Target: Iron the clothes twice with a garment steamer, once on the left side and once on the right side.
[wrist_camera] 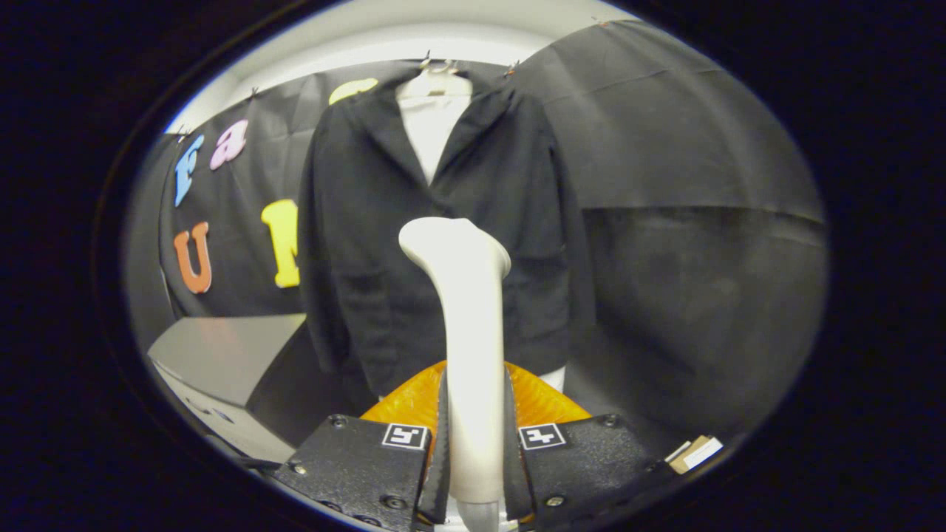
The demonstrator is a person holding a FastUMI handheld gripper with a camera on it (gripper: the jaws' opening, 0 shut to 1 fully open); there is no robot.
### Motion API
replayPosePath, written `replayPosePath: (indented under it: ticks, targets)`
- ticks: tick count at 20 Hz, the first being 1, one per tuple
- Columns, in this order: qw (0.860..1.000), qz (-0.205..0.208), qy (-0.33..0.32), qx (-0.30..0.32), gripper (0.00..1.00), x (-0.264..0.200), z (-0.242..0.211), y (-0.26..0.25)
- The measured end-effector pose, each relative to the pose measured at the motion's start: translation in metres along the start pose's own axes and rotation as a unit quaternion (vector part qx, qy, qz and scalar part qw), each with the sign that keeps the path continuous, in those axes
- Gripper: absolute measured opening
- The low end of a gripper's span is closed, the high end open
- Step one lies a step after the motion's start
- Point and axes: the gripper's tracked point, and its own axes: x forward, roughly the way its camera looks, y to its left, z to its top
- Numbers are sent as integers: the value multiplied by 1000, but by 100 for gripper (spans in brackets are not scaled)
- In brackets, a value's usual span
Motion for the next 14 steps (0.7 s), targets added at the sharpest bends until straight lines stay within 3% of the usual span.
replayPosePath:
  ticks: [8, 14]
  targets:
    - [987, 3, -158, 24, 32, -15, 172, -40]
    - [979, 7, -204, 17, 32, 14, 226, -46]
